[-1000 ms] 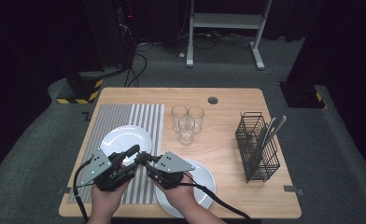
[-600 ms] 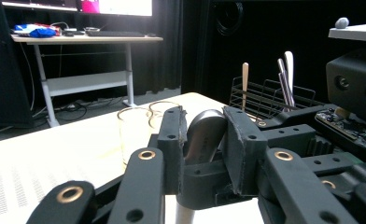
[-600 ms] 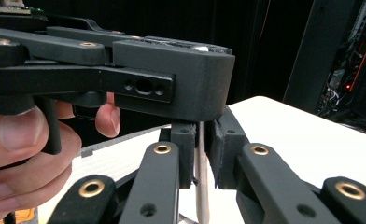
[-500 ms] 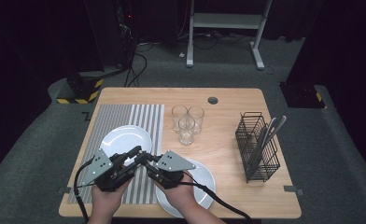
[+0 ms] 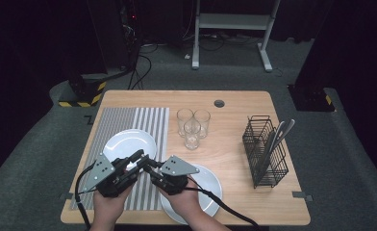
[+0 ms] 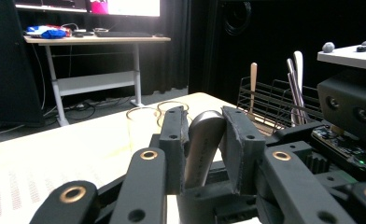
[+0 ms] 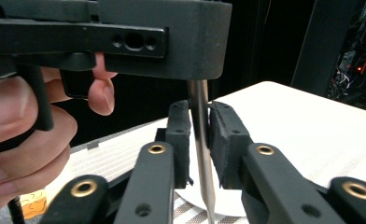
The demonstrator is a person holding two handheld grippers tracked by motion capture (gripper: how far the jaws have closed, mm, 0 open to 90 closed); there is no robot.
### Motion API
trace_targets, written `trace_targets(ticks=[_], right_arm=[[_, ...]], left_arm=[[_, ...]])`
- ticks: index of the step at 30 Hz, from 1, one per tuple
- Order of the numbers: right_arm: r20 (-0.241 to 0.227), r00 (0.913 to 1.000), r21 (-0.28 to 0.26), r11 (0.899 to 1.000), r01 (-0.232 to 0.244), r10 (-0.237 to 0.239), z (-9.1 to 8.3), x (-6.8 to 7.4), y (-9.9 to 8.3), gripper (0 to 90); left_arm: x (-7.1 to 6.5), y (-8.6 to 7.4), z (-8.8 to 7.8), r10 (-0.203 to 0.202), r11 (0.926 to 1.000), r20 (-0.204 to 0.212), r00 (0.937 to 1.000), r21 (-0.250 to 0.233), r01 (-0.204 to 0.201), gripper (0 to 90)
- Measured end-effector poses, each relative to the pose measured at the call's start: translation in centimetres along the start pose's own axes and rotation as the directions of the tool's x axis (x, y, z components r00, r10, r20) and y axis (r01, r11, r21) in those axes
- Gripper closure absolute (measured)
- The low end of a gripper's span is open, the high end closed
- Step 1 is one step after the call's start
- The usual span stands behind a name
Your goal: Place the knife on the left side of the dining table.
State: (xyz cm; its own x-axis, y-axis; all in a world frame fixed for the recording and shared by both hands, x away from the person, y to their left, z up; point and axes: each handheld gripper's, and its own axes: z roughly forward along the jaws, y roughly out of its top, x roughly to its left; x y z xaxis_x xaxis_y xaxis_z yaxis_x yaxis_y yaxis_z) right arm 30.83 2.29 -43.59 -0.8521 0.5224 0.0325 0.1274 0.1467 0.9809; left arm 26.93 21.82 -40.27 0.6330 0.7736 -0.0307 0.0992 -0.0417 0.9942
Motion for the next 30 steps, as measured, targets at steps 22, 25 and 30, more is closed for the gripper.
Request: trace_targets(ticks=[22, 25, 30], right_arm=[[-0.008, 0.9999, 0.003, 1.000, -0.008, 0.008, -0.3, 0.0, -0.1, 76.0], [-0.003, 1.0000, 0.003, 1.000, -0.003, 0.003, -0.6, 0.0, -0.2, 75.7], [0.016, 0.9999, -0.001, 1.000, -0.004, 0.004, -1.5, -0.4, -0.3, 75.7]], left_arm=[[0.5, -0.7, 0.6, 0.016, 0.9992, -0.016, 0.9997, 0.038, -0.016, 72.1], [0.7, -0.8, 0.5, 0.017, 0.9992, -0.029, 0.9994, 0.036, -0.016, 72.7], [1.0, -0.8, 0.3, 0.012, 0.9993, -0.043, 0.9990, 0.036, -0.010, 73.3]])
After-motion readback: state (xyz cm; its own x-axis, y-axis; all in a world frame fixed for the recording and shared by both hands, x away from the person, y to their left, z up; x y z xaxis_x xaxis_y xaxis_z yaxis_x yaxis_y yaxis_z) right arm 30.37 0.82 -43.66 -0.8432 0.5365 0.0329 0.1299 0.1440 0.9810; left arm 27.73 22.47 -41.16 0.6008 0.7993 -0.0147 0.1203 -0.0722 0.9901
